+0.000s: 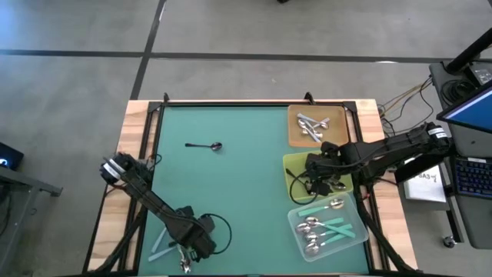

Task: Sort silverware by color (type)
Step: Put the black spoon into the yellow bin

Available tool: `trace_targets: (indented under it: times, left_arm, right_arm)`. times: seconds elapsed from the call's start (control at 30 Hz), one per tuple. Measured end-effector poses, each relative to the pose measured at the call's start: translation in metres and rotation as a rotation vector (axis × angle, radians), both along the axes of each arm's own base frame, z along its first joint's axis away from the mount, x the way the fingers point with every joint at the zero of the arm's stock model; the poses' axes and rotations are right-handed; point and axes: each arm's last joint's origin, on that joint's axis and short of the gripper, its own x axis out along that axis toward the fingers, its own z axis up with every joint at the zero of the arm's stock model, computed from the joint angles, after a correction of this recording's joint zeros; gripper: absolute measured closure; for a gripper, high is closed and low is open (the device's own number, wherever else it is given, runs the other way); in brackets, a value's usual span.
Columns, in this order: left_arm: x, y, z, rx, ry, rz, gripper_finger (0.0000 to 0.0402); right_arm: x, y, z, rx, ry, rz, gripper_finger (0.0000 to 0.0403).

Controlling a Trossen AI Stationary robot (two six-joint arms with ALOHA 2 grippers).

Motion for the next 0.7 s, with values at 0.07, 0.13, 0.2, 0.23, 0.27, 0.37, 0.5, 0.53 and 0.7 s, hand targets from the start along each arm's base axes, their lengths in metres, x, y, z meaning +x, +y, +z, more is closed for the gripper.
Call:
trace_targets:
  times: [0.07,0.13,0.2,0.23,0.27,0.37,0.5,0.53,0.7]
  left_arm:
    - [0.005,0.001,0.007,0.011,-0.023,0.007,0.0399]
    - [0.011,0.003,0.012,0.021,-0.045,0.005,0.0399]
    - [0.019,0.005,0.02,0.021,-0.084,-0.003,0.0399]
    - [0.024,0.007,0.023,0.026,-0.107,0.001,0.04]
    - [0.03,0.01,0.027,0.038,-0.135,0.006,0.04]
    - [0.045,0.019,0.038,0.101,-0.224,0.029,0.04]
    - [0.058,0.04,0.052,0.348,-0.365,0.172,0.04]
    - [0.06,0.046,0.055,0.419,-0.405,0.209,0.04]
    - [0.08,0.069,0.078,0.664,-0.642,0.33,0.0401]
  right_arm:
    - [0.0,0.0,0.0,0.001,-0.003,0.0,0.0276]
    - [0.001,0.0,0.0,0.004,-0.014,-0.005,0.0281]
    - [0.005,0.001,0.001,0.019,-0.055,-0.032,0.0284]
    - [0.008,0.001,0.002,0.03,-0.092,-0.048,0.0286]
    - [0.011,0.002,0.003,0.044,-0.132,-0.057,0.0288]
    - [0.024,0.006,0.009,0.115,-0.269,-0.055,0.0292]
    - [0.039,0.01,0.018,0.153,-0.453,-0.002,0.0297]
    - [0.042,0.011,0.019,0.156,-0.494,0.009,0.0298]
    - [0.055,0.013,0.028,0.172,-0.703,0.053,0.0294]
